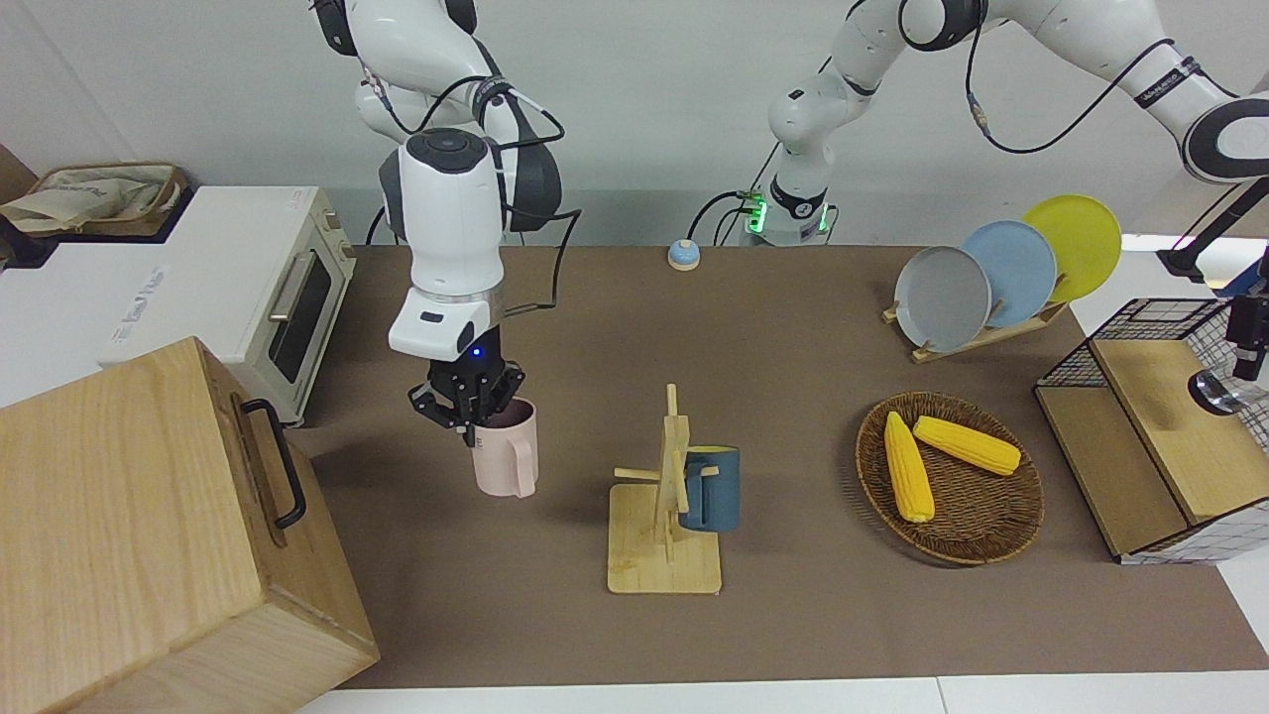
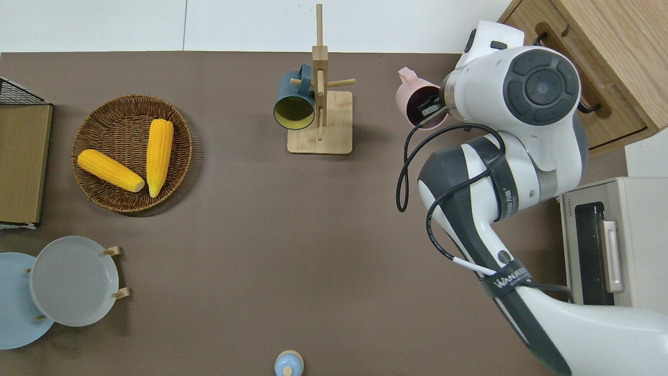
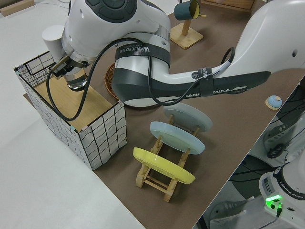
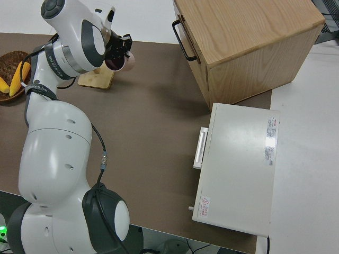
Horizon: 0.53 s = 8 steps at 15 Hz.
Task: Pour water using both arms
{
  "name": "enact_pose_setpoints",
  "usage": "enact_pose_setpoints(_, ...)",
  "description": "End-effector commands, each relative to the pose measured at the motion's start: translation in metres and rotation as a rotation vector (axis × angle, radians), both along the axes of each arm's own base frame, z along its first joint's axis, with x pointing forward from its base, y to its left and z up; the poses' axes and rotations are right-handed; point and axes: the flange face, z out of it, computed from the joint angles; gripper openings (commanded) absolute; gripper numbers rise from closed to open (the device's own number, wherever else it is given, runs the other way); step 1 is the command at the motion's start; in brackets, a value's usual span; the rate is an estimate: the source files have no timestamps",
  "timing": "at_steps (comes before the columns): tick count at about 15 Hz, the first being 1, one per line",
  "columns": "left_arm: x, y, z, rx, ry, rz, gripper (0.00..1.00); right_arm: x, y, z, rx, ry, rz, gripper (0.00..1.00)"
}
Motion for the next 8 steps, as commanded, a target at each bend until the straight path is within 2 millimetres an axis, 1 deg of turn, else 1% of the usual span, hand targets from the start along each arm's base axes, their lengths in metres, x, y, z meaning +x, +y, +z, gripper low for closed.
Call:
enact_pose_setpoints(1, -0.011, -0.017, 0.039, 0.006, 0.027, 0.026, 0.0, -0.031, 0.003, 0.002, -0.007, 0.148, -0.046, 0.0)
enact_pose_setpoints(3, -0.006, -0.045, 0.051, -0.005, 0.038, 0.042, 0.0, -0.044, 0.009, 0.0, 0.095, 0.238, -0.179, 0.0)
enact_pose_setpoints(4, -0.007, -0.056, 0.054, -0.005, 0.048, 0.054, 0.0, -0.048, 0.014, 0.0, 0.128, 0.264, -0.226, 0.0)
enact_pose_setpoints(5, -0.008, -0.069, 0.059, 0.005, 0.062, 0.066, 0.0, -0.054, 0.025, -0.002, 0.143, 0.283, -0.251, 0.0)
enact_pose_setpoints(6, -0.01, -0.083, 0.065, 0.021, 0.075, 0.074, 0.0, -0.062, 0.042, -0.005, 0.154, 0.298, -0.275, 0.0)
enact_pose_setpoints(8, -0.019, -0.107, 0.069, 0.016, 0.101, 0.086, 0.0, -0.074, 0.071, -0.013, 0.174, 0.32, -0.361, 0.0)
